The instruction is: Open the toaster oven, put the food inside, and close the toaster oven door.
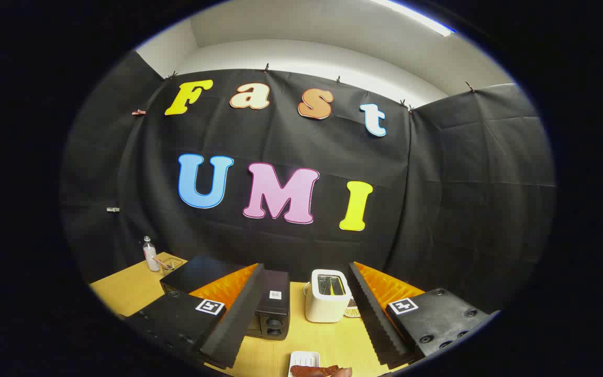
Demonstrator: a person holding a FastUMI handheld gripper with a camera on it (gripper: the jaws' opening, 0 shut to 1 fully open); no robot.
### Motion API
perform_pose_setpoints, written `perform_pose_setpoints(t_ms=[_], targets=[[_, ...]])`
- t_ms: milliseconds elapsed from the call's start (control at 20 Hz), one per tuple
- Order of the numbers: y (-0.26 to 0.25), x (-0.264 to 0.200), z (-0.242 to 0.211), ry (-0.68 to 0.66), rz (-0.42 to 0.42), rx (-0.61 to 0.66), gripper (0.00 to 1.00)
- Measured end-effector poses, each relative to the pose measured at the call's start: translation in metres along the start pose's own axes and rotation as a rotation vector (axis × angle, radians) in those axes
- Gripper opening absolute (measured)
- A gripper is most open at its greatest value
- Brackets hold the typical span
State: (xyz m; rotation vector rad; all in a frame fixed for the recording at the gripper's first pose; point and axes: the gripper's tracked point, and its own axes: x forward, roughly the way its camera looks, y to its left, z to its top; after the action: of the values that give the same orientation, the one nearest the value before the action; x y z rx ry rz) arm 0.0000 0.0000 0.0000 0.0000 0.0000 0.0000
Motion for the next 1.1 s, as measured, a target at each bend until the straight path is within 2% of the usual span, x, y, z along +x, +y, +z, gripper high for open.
perform_pose_setpoints(t_ms=[700,1100], targets=[[0.016,0.004,-0.006,0.0,0.031,0.065,0.97],[0.057,0.016,-0.019,0.011,0.084,0.1,0.97]])
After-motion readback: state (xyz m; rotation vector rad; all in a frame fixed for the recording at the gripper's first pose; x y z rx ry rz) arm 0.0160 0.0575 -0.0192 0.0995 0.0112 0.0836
